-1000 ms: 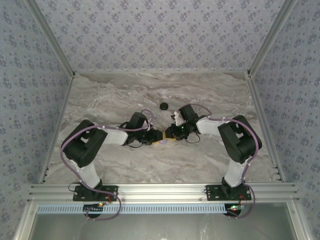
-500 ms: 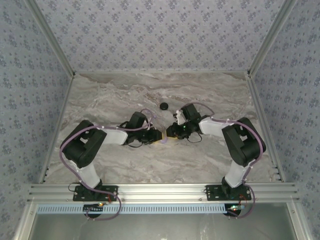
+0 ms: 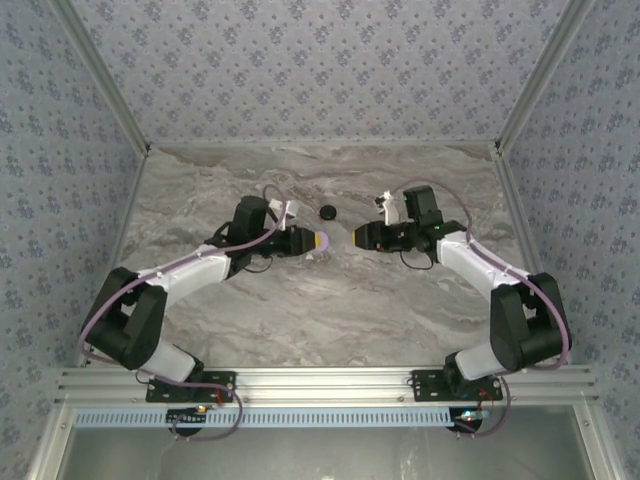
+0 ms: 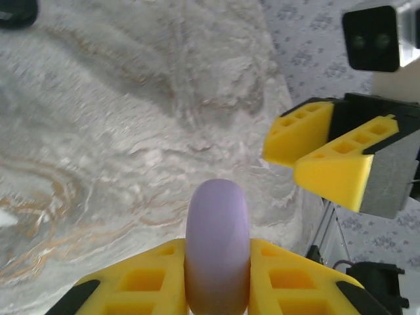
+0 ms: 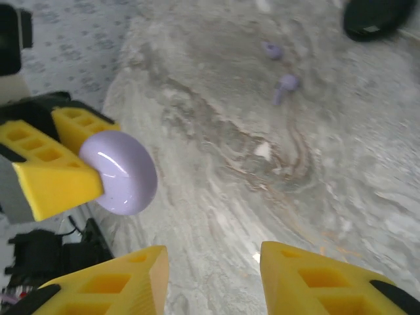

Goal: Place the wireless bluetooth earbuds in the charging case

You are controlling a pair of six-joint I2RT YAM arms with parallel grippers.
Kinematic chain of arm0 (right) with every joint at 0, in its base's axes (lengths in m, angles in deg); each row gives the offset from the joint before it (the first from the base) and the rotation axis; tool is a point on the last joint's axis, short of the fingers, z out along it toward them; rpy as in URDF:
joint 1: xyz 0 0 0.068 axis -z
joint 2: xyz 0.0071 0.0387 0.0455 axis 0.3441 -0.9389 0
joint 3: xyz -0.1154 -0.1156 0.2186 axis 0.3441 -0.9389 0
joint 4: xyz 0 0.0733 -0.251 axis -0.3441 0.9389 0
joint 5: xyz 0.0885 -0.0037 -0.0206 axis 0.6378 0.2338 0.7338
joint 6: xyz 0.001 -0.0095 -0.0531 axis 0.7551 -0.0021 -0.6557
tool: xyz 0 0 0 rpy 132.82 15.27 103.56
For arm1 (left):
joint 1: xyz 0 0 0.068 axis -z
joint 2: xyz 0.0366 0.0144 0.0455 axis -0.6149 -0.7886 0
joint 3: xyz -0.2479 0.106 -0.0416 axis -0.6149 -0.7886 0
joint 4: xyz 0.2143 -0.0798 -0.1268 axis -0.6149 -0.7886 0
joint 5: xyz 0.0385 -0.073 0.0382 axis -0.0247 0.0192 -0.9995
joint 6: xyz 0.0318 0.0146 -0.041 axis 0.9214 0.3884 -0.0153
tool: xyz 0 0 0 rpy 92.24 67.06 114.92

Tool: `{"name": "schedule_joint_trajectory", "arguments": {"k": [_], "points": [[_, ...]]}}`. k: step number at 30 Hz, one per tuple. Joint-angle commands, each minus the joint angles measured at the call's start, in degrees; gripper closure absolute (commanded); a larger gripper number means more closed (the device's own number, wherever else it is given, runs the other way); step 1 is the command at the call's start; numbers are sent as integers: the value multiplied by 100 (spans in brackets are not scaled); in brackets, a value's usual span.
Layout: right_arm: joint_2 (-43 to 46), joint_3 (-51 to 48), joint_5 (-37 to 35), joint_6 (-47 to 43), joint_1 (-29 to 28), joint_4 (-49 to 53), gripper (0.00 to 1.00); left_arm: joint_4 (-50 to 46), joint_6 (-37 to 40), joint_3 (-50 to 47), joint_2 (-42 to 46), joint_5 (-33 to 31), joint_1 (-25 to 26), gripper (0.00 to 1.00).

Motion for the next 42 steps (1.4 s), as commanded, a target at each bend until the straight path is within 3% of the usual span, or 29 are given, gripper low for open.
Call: {"name": "schedule_joint_trajectory", "arguments": {"k": [1,12,29,42], "points": [[280,342,784,-453,11,146,54,-128,576,374,305,581,-10,78],[487,702,1535,-653,4,205,48,-218,1040,714,464,1341,-10,78],[299,915,1698,-662,-268,152,48,-218,1164,835,568,1494,92,77],[143,965,1713,-683,-370,143,57,-260,1226,917,515,1477,206,77]]}}
